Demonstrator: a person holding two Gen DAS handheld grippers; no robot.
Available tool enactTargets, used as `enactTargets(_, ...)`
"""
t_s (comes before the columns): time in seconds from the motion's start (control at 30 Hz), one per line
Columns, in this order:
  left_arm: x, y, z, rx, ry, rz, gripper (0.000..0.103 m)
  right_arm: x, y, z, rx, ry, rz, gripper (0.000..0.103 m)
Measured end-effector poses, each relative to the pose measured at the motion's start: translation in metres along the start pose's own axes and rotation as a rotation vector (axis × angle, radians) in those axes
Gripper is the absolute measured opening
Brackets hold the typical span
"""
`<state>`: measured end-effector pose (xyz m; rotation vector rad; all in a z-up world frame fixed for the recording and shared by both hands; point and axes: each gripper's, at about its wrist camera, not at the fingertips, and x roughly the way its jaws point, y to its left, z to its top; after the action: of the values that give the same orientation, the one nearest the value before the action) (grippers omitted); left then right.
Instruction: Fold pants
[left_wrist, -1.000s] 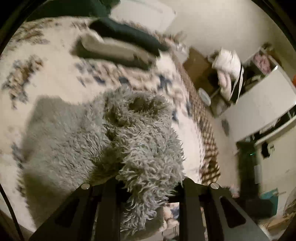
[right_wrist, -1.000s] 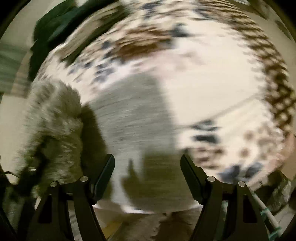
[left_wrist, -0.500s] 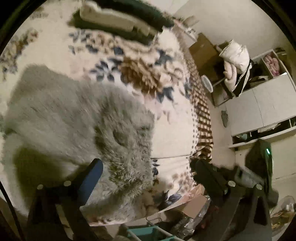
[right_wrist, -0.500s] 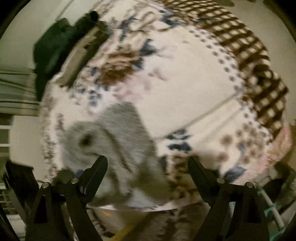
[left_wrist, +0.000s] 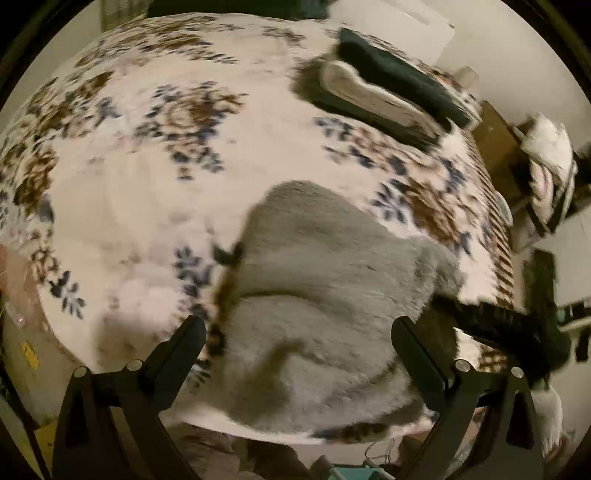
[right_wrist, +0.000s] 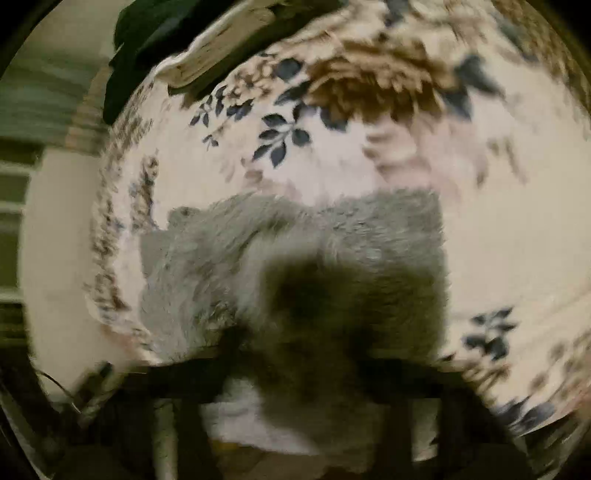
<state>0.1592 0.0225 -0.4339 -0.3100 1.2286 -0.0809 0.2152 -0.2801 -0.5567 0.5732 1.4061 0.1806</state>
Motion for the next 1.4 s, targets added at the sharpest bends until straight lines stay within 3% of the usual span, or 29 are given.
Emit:
enactTargets(0.03, 0.001, 0.003, 0.003, -0.001, -0.001, 0.005, 0.103, -0.010, 0.000, -0.003, 0.009, -0.031, 0.001, 0.016)
enactTargets(0.17, 0.010, 0.005, 0.019, -0.024, -0.016, -0.015, 0.103, -0.078, -0.030, -0.017, 0.123, -0.195, -0.010, 0.003)
enactTargets(0.23, 0.022, 0.001, 0.029, -0.039, -0.004, -0.060, 0.103, -0.105, -0.063, -0.021, 0.199, -0.241, -0.102, 0.001)
enactTargets(0.3, 0.034, -0.005, 0.040, -0.025, 0.009, -0.082, 0.103, -0.110, -0.103, -0.023, 0.297, -0.226, -0.177, 0.001)
enactTargets(0.37, 0.052, -0.012, 0.052, -0.005, 0.041, -0.093, 0.103, -0.096, -0.144, -0.021, 0.409, -0.121, -0.123, 0.005)
enactTargets(0.43, 0.060, -0.016, 0.060, 0.008, 0.058, -0.082, 0.103, -0.089, -0.151, -0.023, 0.452, -0.069, 0.064, 0.009)
enactTargets(0.47, 0.059, -0.017, 0.063, 0.023, 0.050, -0.069, 0.103, -0.091, -0.138, -0.022, 0.389, -0.068, 0.083, 0.017)
enactTargets(0.5, 0.055, -0.019, 0.064, 0.046, 0.032, -0.041, 0.103, -0.090, -0.115, -0.020, 0.288, -0.060, 0.072, 0.043)
enactTargets(0.53, 0.051, -0.021, 0.065, 0.072, 0.014, -0.018, 0.103, -0.087, -0.098, -0.020, 0.239, -0.053, 0.088, 0.079)
enactTargets(0.57, 0.049, -0.021, 0.065, 0.086, 0.005, -0.005, 0.103, -0.079, -0.080, -0.020, 0.196, -0.048, 0.131, 0.093)
enactTargets(0.63, 0.044, -0.019, 0.065, 0.095, -0.008, 0.020, 0.103, -0.057, -0.050, -0.019, 0.123, -0.015, 0.166, 0.092)
enactTargets(0.7, 0.042, -0.014, 0.063, 0.087, -0.010, 0.041, 0.103, -0.010, -0.023, -0.014, 0.058, 0.088, 0.074, 0.091)
enactTargets(0.73, 0.042, -0.011, 0.063, 0.082, -0.008, 0.049, 0.103, 0.004, -0.017, -0.014, 0.051, 0.098, 0.051, 0.077)
enactTargets(0.77, 0.042, -0.007, 0.062, 0.079, -0.002, 0.054, 0.103, 0.015, -0.010, -0.017, 0.032, 0.087, 0.023, 0.027)
enactTargets(0.8, 0.042, -0.004, 0.061, 0.074, 0.004, 0.060, 0.103, 0.019, -0.001, -0.021, -0.001, 0.056, -0.020, 0.027)
enactTargets(0.83, 0.042, 0.000, 0.061, 0.070, 0.010, 0.058, 0.103, 0.012, 0.002, -0.025, 0.010, 0.013, -0.003, 0.026)
enactTargets(0.9, 0.039, 0.004, 0.061, 0.066, 0.014, 0.044, 0.103, -0.027, -0.002, -0.037, 0.071, -0.111, 0.046, 0.025)
enactTargets(1.0, 0.042, 0.006, 0.066, 0.065, 0.034, 0.003, 0.103, -0.079, -0.030, -0.058, 0.178, -0.216, 0.016, 0.025)
enactTargets(1.1, 0.058, -0.002, 0.073, 0.086, 0.078, -0.056, 0.103, -0.076, -0.075, -0.069, 0.305, -0.147, -0.029, 0.033)
enactTargets(1.2, 0.085, -0.018, 0.080, 0.126, 0.132, -0.085, 0.103, -0.029, -0.110, -0.066, 0.398, 0.078, 0.015, 0.061)
enactTargets(1.37, 0.123, -0.044, 0.089, 0.215, 0.235, -0.142, 0.102, -0.058, -0.104, -0.090, 0.490, -0.038, 0.076, 0.062)
enactTargets(1.4, 0.127, -0.049, 0.090, 0.246, 0.236, -0.149, 0.098, -0.060, -0.101, -0.100, 0.522, -0.054, 0.091, 0.062)
